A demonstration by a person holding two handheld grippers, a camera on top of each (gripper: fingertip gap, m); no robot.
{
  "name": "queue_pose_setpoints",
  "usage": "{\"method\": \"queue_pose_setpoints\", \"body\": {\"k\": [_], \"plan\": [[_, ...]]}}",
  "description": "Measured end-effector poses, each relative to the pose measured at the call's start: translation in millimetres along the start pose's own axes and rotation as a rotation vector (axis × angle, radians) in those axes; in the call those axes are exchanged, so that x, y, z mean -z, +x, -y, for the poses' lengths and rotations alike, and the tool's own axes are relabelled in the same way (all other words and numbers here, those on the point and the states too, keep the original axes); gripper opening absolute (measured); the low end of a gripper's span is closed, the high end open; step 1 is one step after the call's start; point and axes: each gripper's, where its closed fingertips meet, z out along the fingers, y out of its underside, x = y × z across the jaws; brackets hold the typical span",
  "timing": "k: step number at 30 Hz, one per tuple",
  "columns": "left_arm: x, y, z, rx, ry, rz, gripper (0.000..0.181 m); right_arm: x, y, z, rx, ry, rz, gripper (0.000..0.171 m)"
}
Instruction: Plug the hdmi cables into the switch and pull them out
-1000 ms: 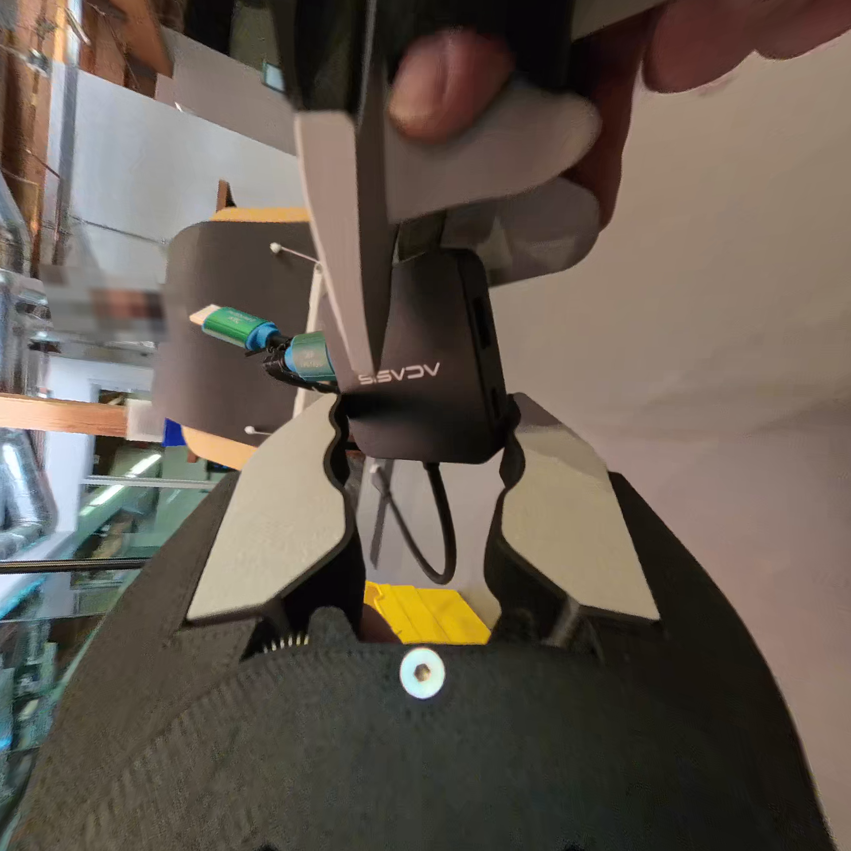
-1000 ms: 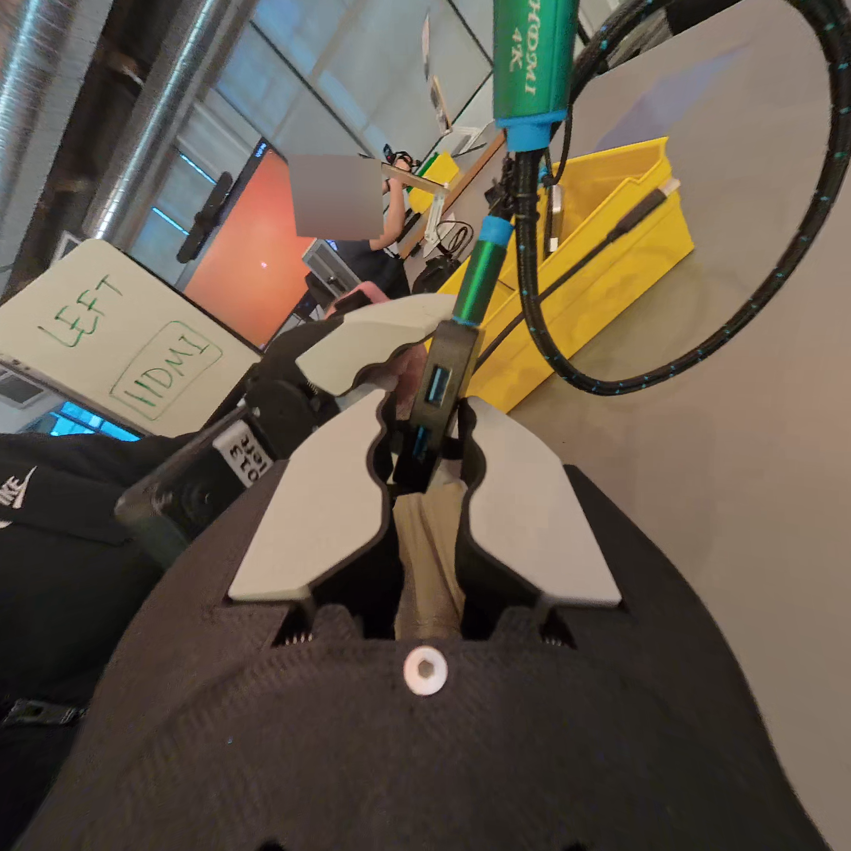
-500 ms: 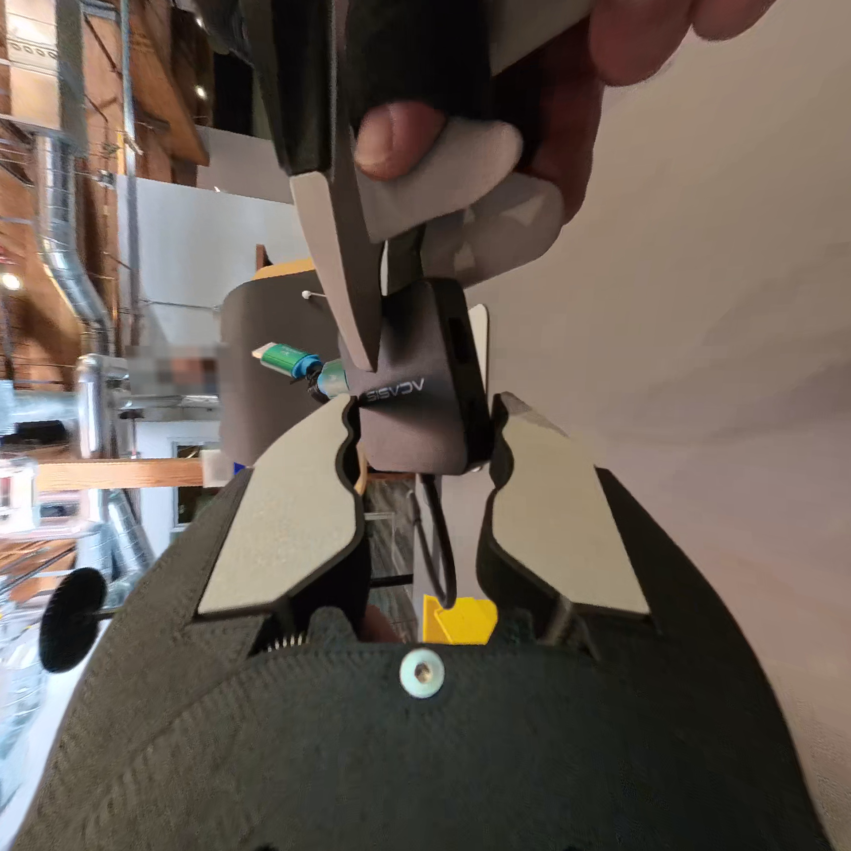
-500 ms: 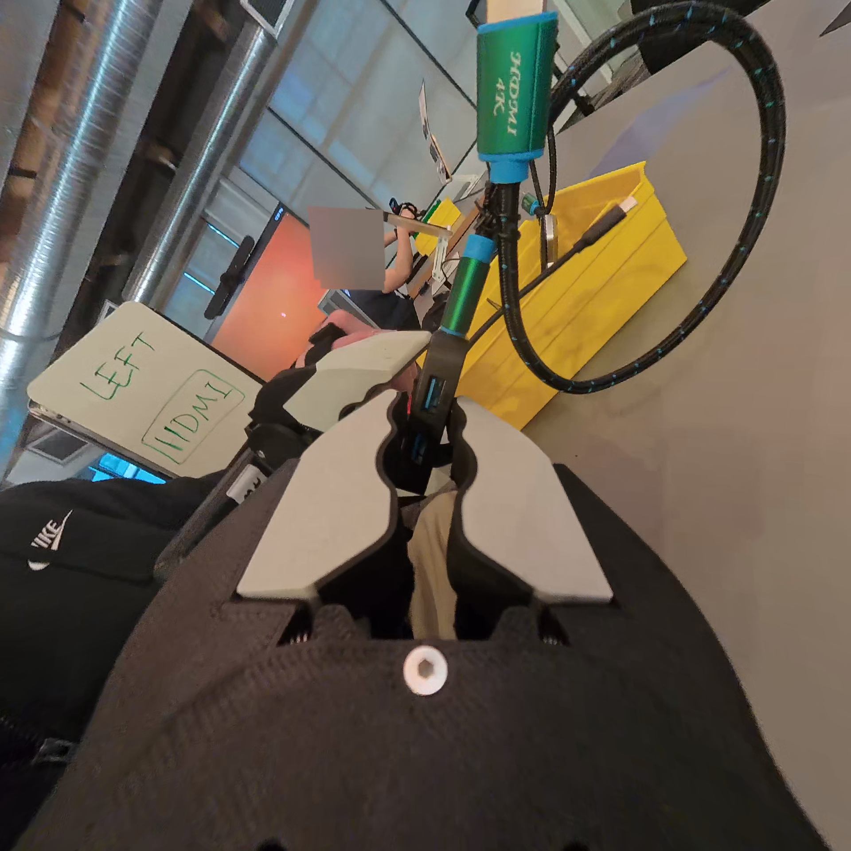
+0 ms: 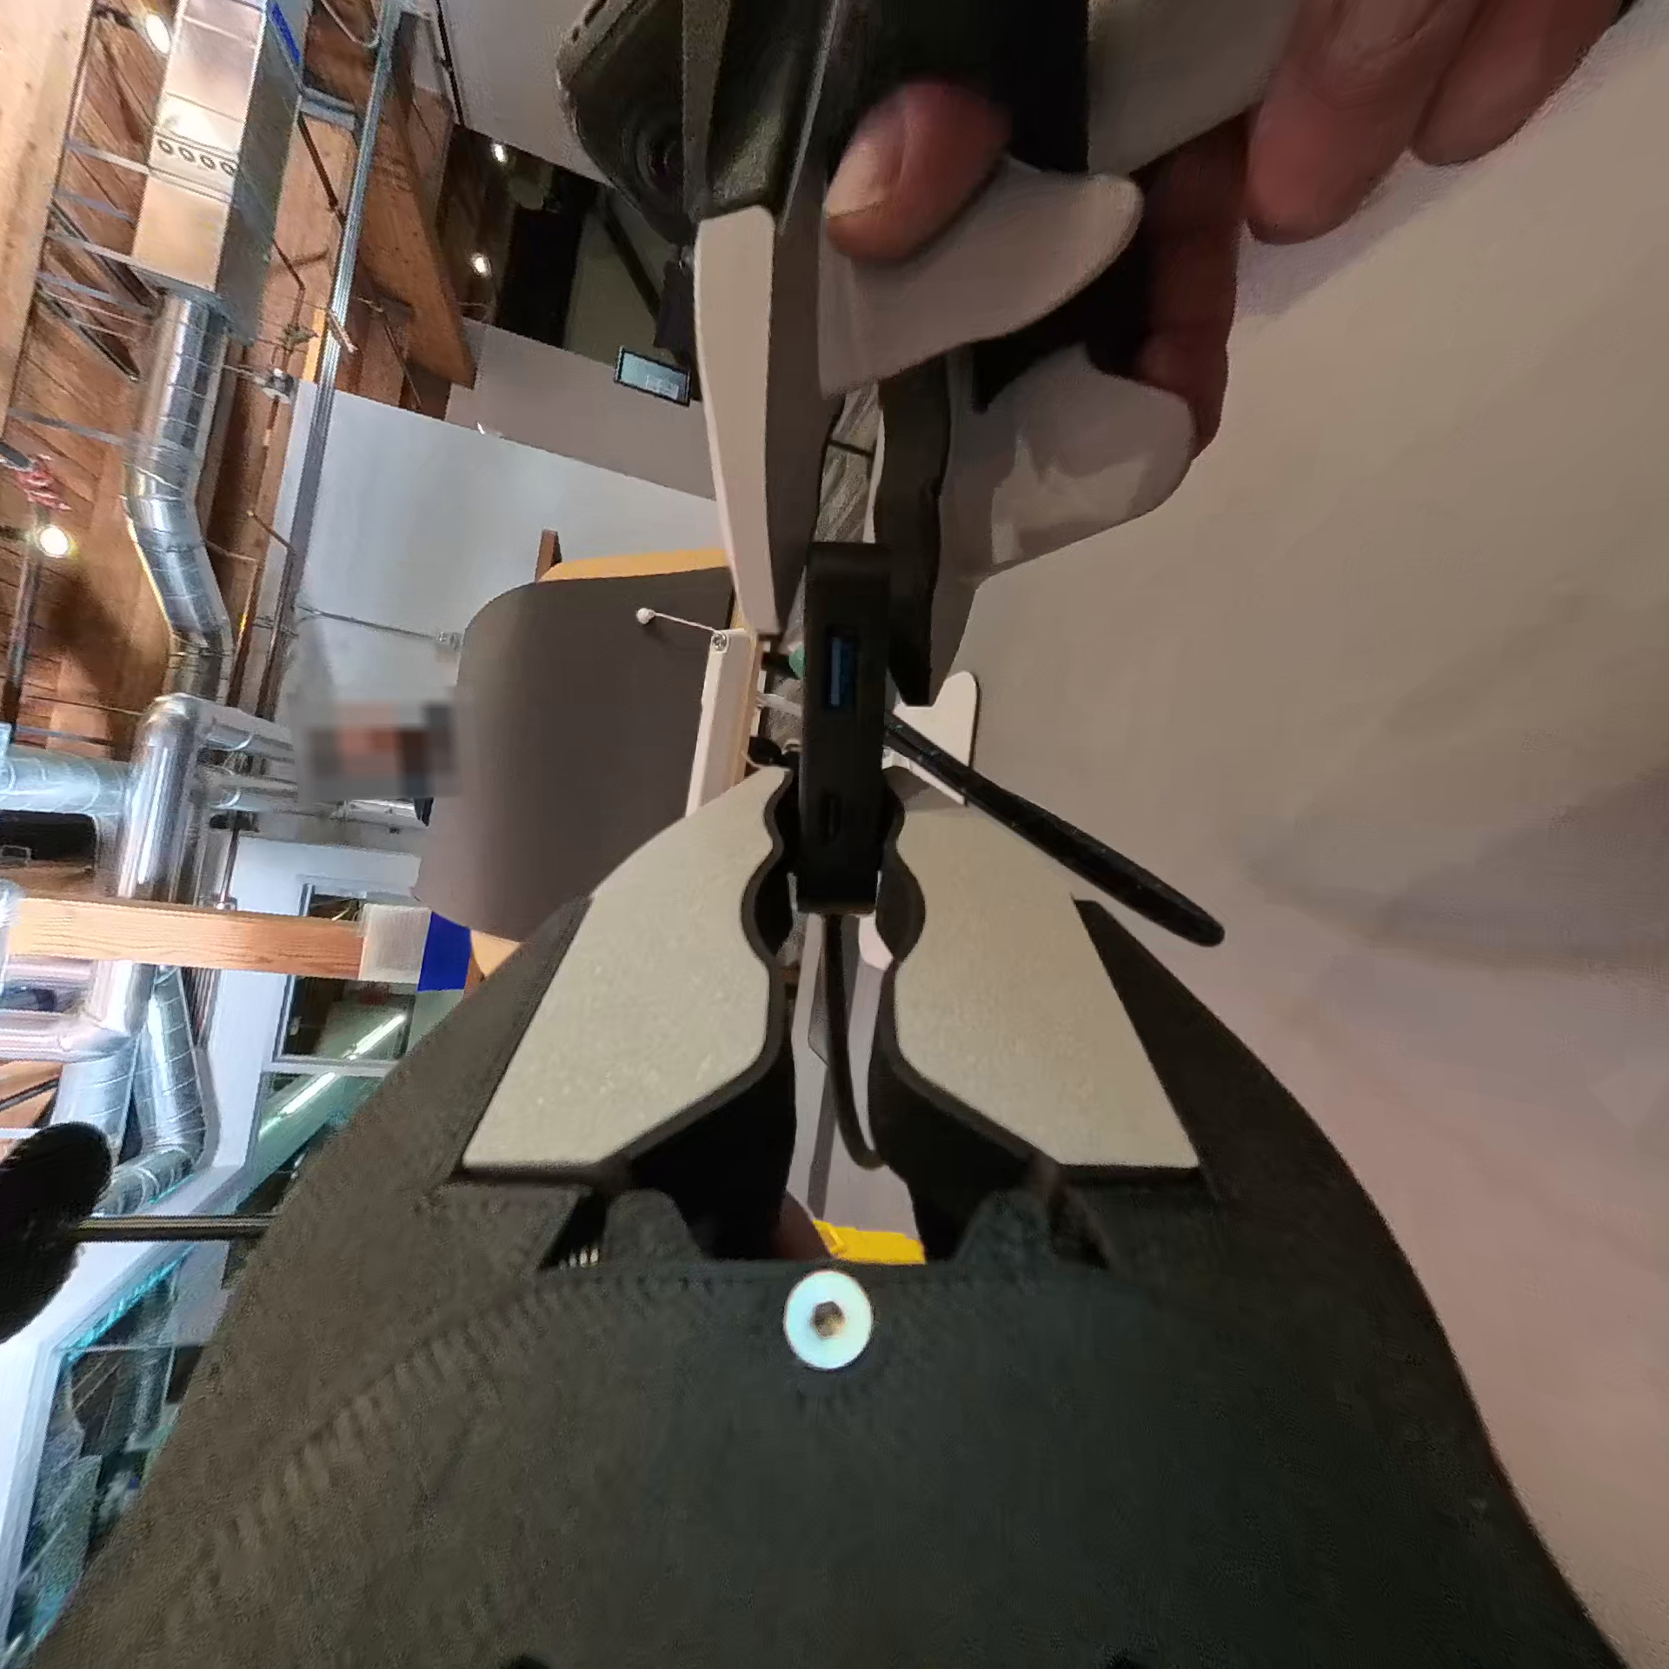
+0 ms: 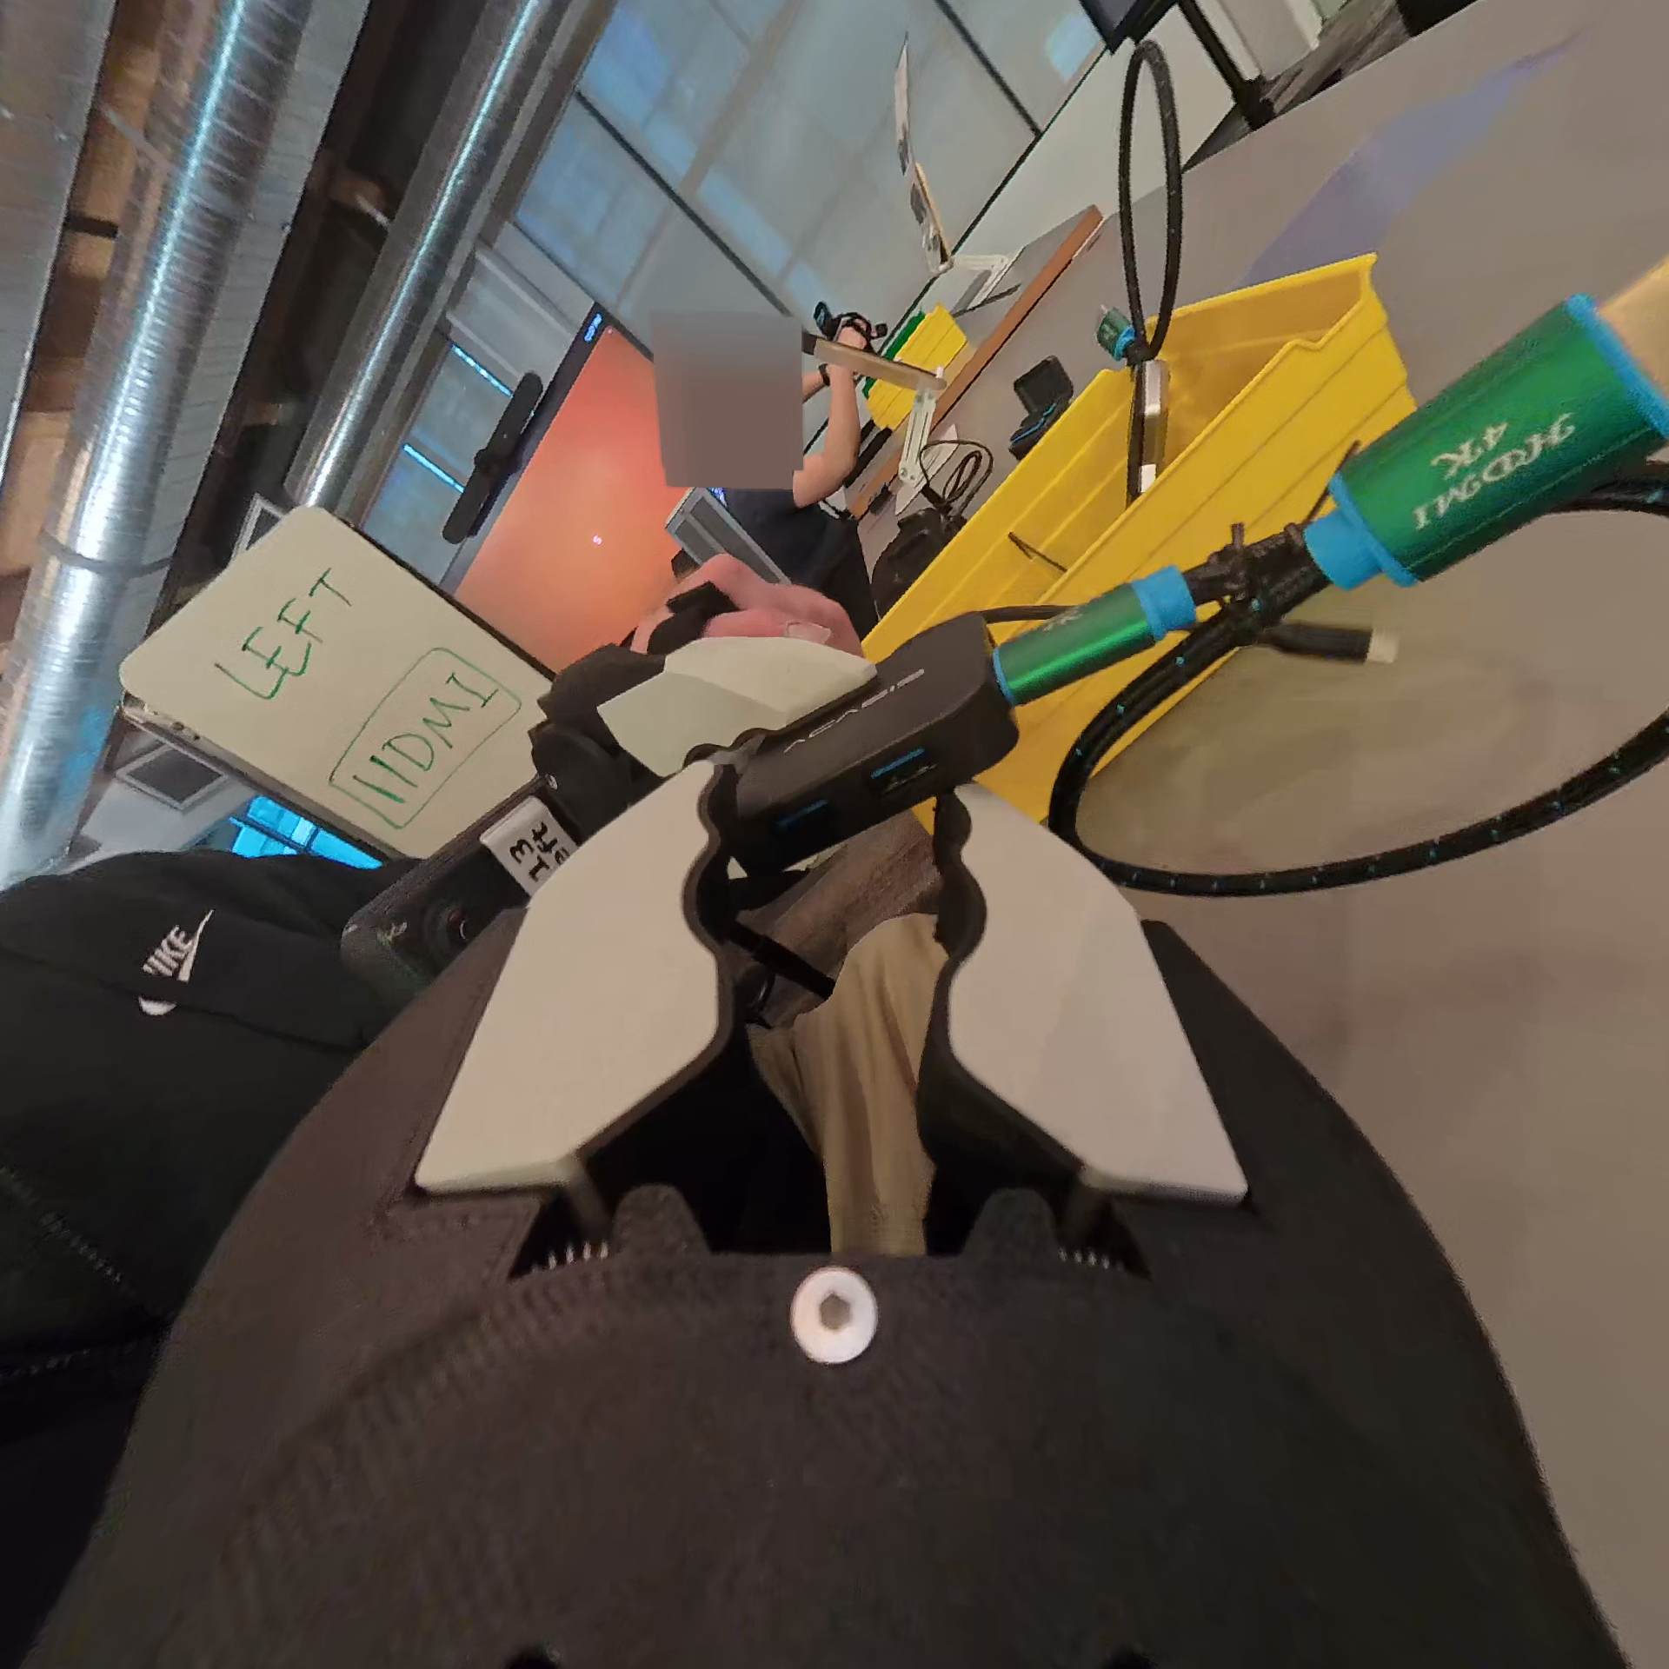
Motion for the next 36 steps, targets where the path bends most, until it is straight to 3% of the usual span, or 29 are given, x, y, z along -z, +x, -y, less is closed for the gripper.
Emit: {"method": "queue_pose_setpoints", "body": {"k": [8, 14, 19, 21, 22, 26, 31, 36], "plan": [[13, -10, -1, 0.075, 0.068, -0.070, 0.015, 30, -8, -5, 0.145, -0.111, -0.015, 0.040], [30, -12, 22, 0.183, 0.221, -0.197, 0.014, 43, 16, 12, 0.860, -0.200, -0.467, 0.045], [41, -8, 42, 0.235, 0.301, -0.281, 0.014, 16, 15, -4, 1.242, -0.357, -0.559, 0.037], [42, -5, 44, 0.240, 0.312, -0.297, 0.014, 11, 16, -8, 1.351, -0.405, -0.599, 0.020], [43, -3, 44, 0.247, 0.320, -0.317, 0.014, 11, 18, -9, 1.379, -0.429, -0.624, 0.012], [40, -4, 35, 0.281, 0.294, -0.327, 0.015, 15, 18, -8, 1.418, -0.468, -0.695, 0.011], [31, 4, 26, 0.172, 0.193, -0.297, 0.036, 14, 15, -8, 1.463, -0.513, -0.754, 0.010], [29, 12, 30, 0.097, 0.171, -0.276, 0.016, 8, 12, -13, 1.567, -0.591, -0.812, 0.010]]}}
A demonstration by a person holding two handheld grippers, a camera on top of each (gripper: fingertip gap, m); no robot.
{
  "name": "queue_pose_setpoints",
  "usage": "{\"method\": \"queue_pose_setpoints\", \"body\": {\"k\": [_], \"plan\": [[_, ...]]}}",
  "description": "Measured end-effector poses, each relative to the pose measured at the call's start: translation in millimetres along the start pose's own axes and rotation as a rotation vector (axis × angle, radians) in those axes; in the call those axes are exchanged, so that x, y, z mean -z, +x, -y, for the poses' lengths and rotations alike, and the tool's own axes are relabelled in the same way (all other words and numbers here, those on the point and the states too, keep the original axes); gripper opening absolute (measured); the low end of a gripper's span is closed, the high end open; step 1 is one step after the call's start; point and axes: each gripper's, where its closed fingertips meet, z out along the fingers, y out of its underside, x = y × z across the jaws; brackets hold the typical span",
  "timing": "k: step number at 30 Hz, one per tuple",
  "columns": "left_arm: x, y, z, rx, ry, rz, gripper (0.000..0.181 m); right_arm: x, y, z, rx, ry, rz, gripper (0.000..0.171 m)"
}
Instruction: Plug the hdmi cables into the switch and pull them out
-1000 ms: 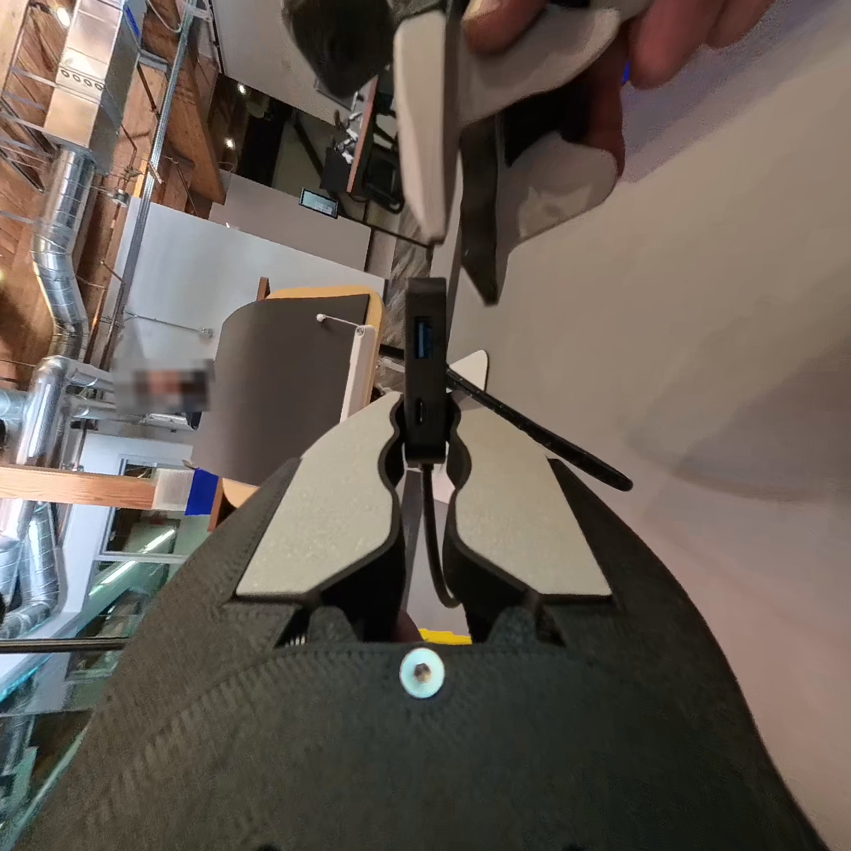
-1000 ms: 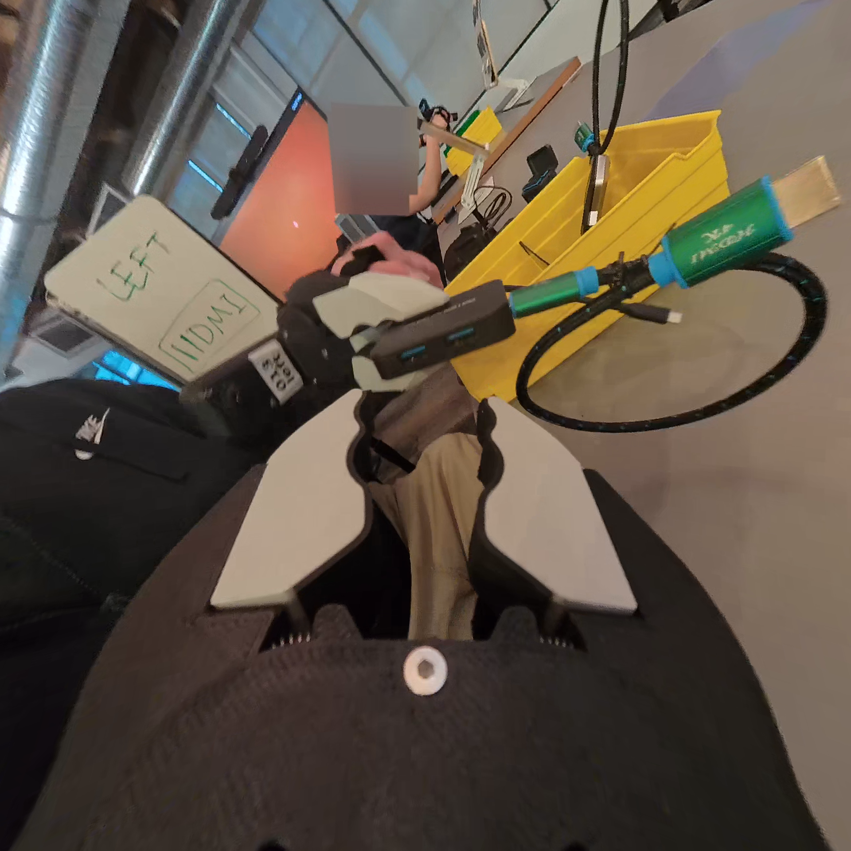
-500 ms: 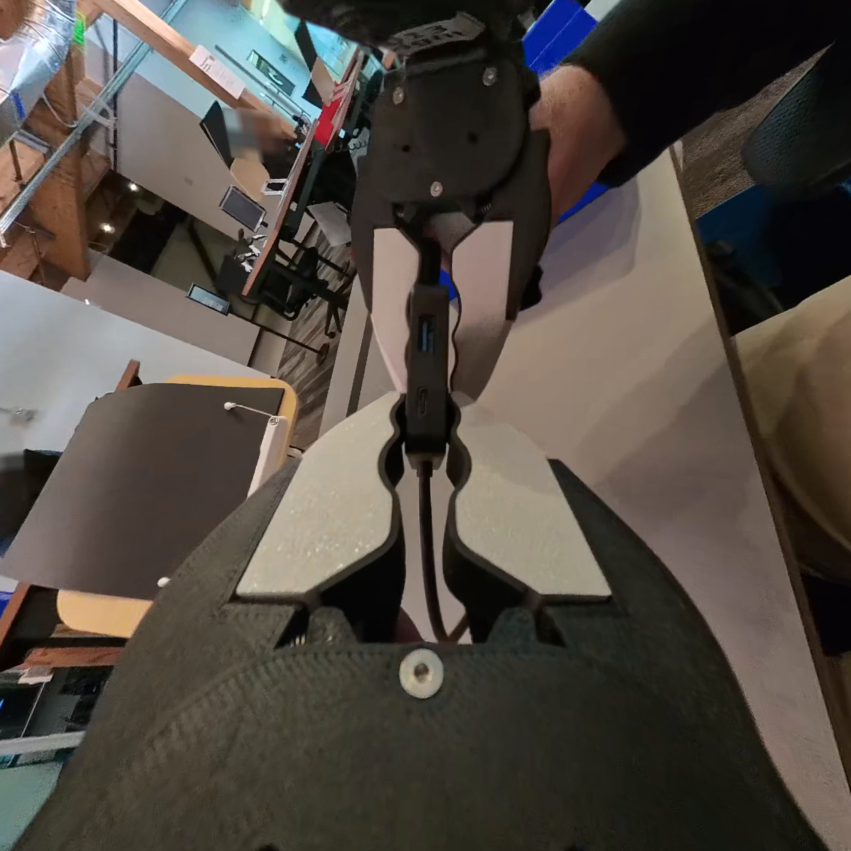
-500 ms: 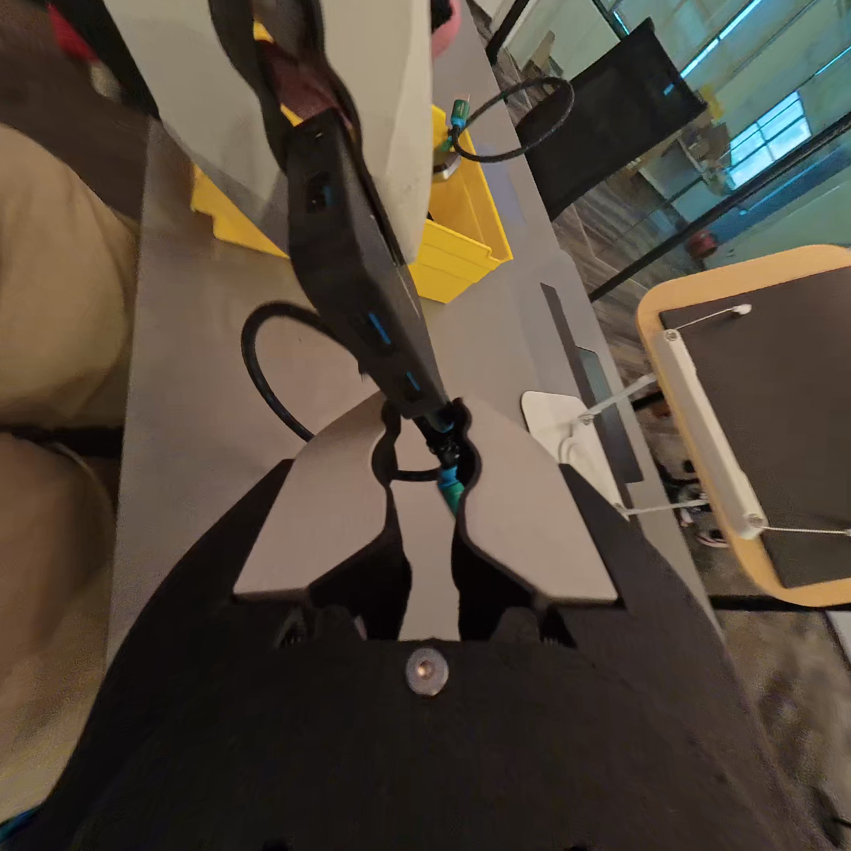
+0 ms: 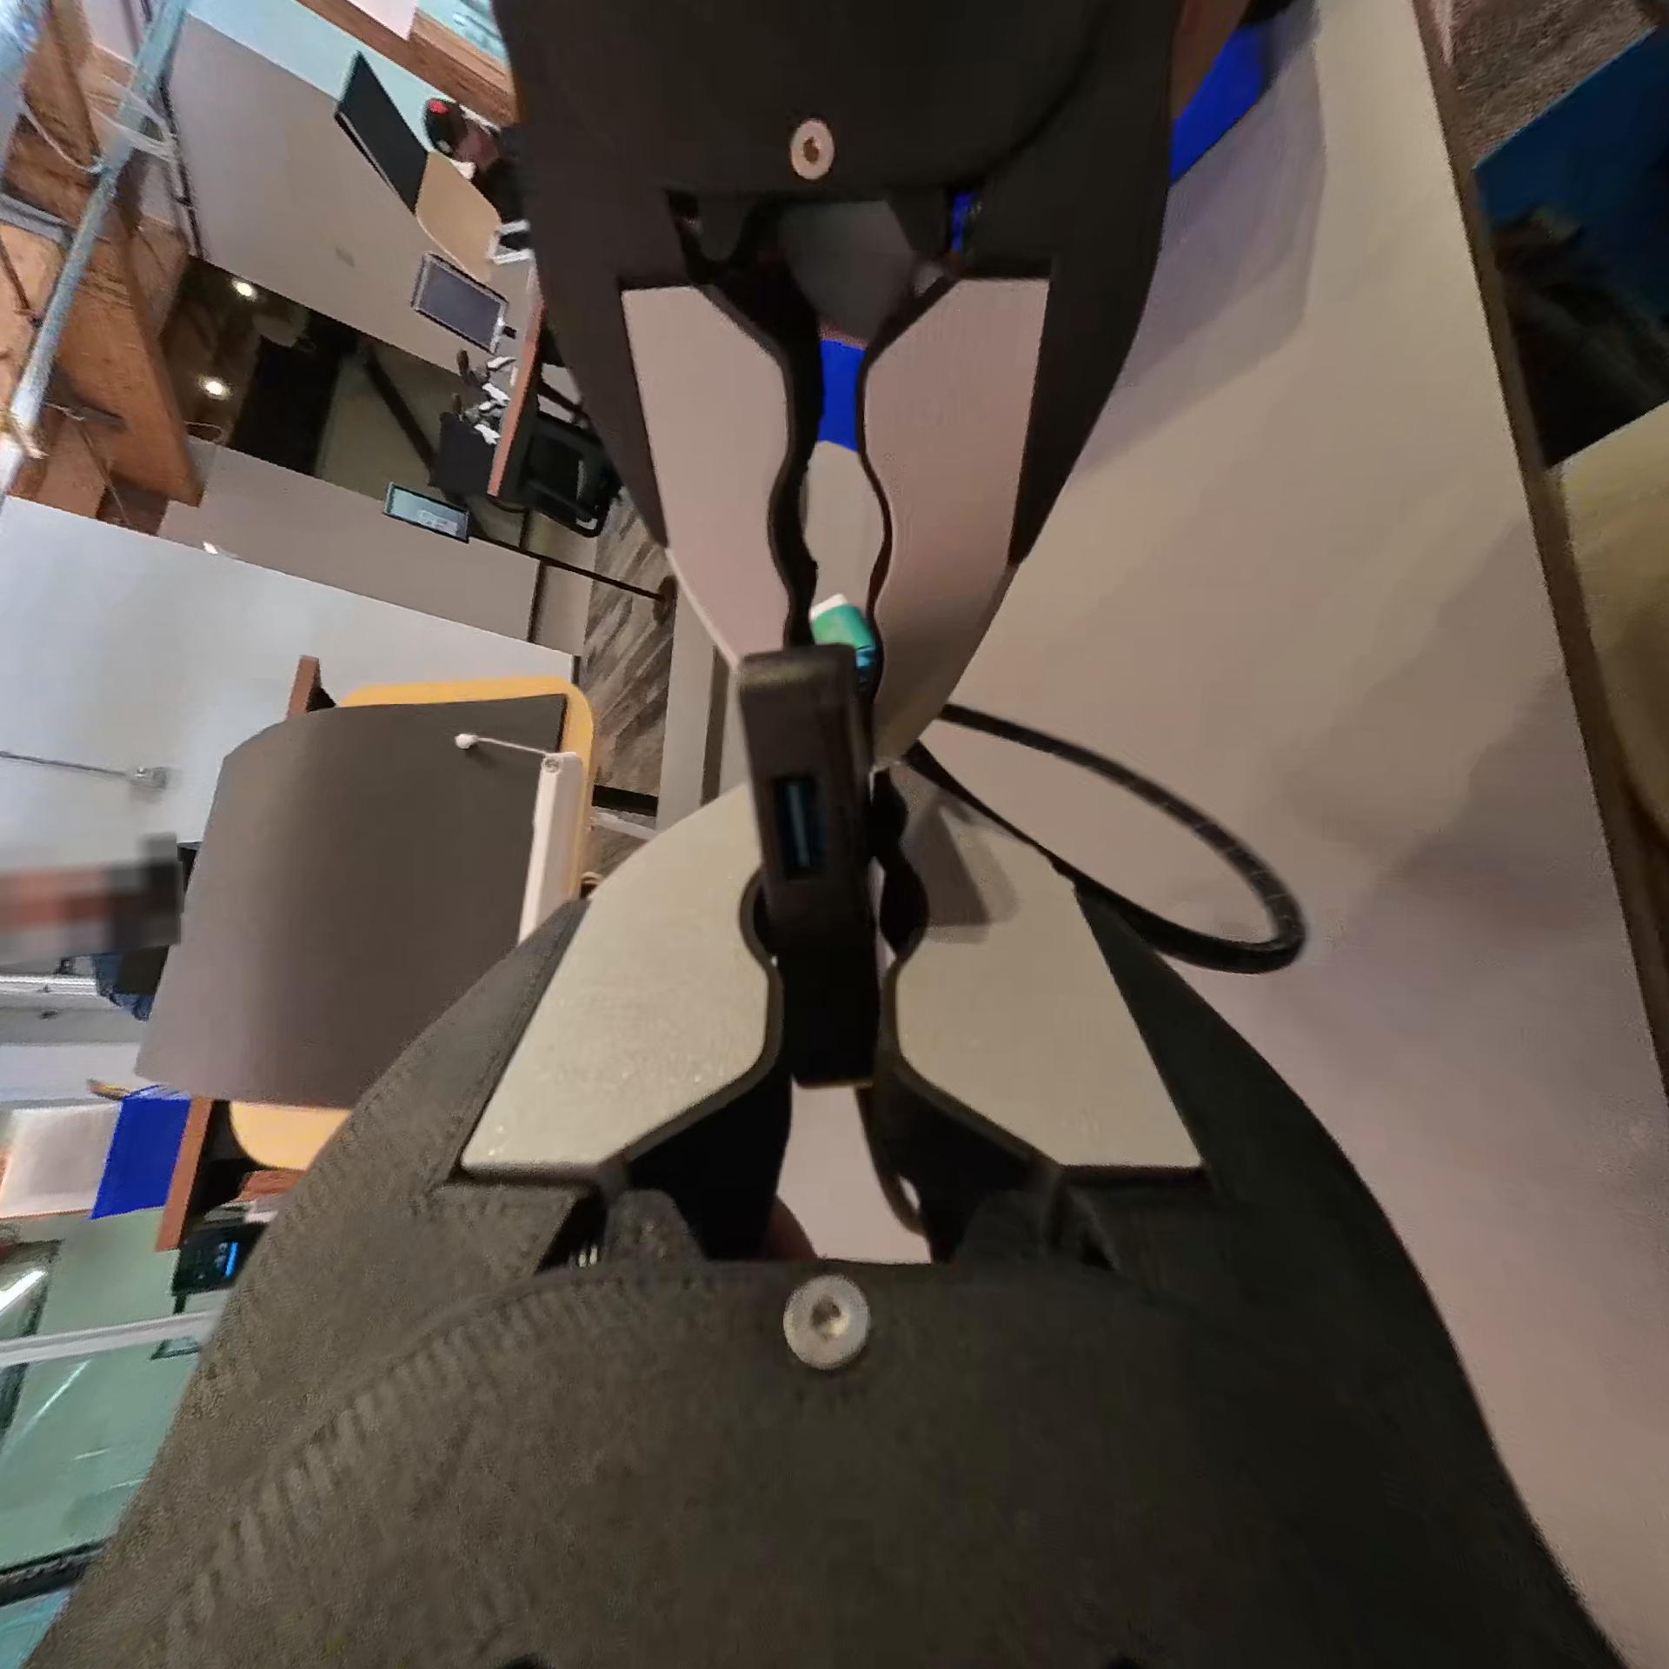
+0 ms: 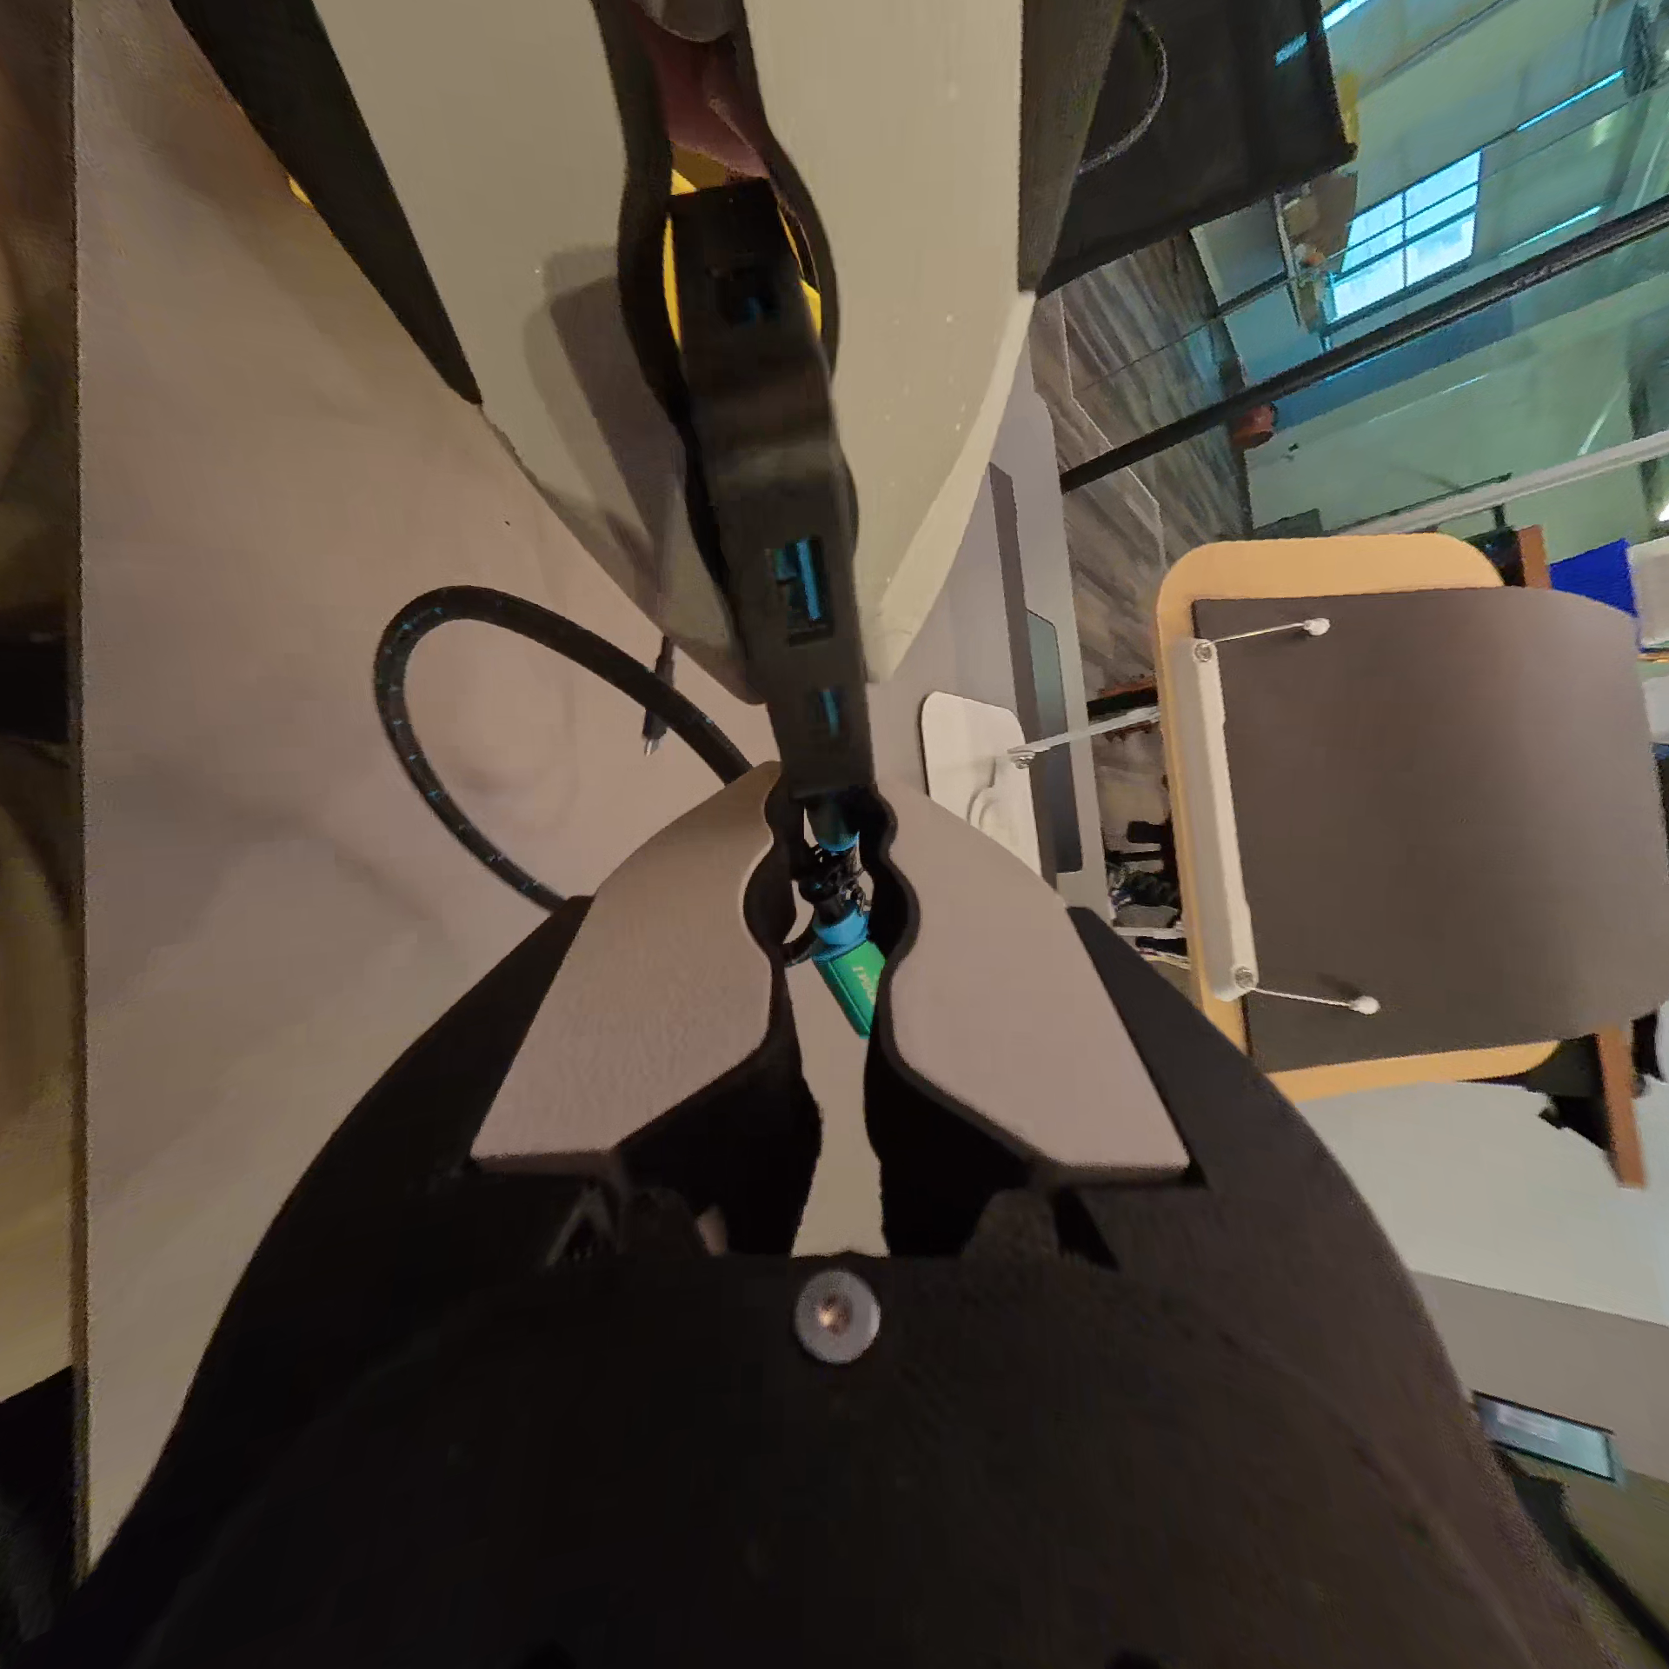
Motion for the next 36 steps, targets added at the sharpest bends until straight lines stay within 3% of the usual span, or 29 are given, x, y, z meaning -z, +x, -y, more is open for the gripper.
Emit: {"method": "queue_pose_setpoints", "body": {"k": [6, 8, 27, 36], "plan": [[7, 1, 11, 0.005, 0.066, -0.028, 0.015, 6, 0, 13, 0.021, 0.097, 0.003, 0.018], [8, 3, 16, 0.011, 0.089, -0.038, 0.015, 7, -6, 18, 0.047, 0.109, 0.025, 0.011], [14, 6, 23, 0.181, 0.168, -0.148, 0.014, 16, -10, 19, 0.109, 0.015, 0.059, 0.011], [24, 1, 32, 0.226, 0.205, -0.174, 0.015, 25, -9, 33, 0.032, 0.094, 0.124, 0.011]]}}
